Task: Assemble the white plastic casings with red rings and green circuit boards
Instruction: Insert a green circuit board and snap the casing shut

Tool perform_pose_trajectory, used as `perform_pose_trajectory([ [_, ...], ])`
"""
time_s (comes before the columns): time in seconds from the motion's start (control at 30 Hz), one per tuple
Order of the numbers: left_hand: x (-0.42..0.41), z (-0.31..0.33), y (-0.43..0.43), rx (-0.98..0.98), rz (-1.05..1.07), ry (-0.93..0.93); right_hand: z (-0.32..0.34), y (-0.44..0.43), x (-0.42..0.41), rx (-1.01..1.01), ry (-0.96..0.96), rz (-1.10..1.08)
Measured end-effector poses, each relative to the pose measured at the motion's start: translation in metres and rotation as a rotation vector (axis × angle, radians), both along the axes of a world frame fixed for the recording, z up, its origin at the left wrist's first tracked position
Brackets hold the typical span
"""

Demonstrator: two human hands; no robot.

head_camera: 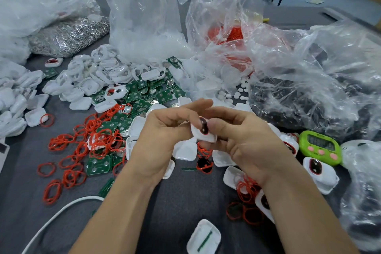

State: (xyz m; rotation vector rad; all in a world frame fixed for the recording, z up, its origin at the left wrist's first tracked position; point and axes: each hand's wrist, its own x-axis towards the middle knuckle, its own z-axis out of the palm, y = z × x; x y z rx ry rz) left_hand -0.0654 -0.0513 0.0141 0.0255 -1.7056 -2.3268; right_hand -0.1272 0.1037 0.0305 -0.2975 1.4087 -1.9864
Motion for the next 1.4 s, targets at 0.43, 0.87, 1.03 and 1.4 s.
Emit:
perform_pose_trajectory([
  [0.43,-0.003,-0.01,0.013,-0.203,0.317,-0.153,-0.015,-0.016,0.005,0.373,0.451,-0.428],
  [0.87,-0.001,-0.004,0.016,-0.173,0.259,-0.131,-0.014,-0.015,0.005,0.287,0.416,-0.338],
  [1.03,-0.001,-0.003,0.014,-0.185,0.289,-0.141,-0.012,-0.013,0.002,0.246,0.343,-0.261],
  [1.4,-0.002,-0.007,0.014,-0.233,0.315,-0.189,-0.018,-0.014,0.002,0.285,0.334,-0.242],
])
